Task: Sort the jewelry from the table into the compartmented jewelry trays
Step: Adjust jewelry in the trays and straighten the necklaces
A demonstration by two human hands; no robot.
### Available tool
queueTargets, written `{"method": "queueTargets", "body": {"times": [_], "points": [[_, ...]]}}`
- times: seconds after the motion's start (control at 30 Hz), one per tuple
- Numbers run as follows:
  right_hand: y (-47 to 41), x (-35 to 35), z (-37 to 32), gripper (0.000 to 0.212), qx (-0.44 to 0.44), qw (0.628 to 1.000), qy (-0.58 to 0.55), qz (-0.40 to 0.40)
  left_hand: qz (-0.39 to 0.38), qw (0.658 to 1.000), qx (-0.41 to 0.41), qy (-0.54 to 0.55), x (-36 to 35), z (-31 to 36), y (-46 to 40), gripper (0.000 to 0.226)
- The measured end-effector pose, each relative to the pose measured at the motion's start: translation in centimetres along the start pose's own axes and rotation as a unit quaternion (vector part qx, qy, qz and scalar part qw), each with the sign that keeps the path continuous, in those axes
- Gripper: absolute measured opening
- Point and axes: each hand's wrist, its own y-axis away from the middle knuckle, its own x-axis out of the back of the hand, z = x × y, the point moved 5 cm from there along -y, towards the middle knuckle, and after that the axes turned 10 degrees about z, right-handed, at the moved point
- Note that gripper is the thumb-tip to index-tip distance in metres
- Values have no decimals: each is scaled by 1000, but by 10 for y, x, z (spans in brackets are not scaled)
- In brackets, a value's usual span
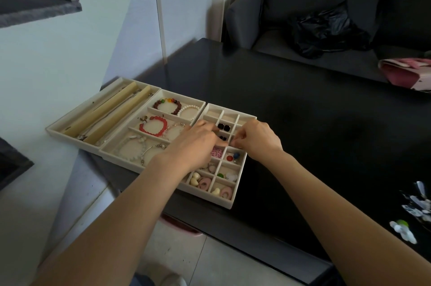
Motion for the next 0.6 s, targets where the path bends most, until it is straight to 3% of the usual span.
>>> {"method": "queueTargets", "body": {"times": [0.2, 0.43, 0.6], "points": [[-1, 17, 5, 7, 21, 1000, -8, 14, -11, 1000, 1, 12, 0, 0, -1, 64], [9, 13, -1, 17, 98, 992, 70, -46, 1, 1000, 2, 6, 0, 1, -2, 60], [14, 6, -4, 19, 103, 989, 63, -86, 14, 1000, -14, -16, 0, 3, -2, 58]]}}
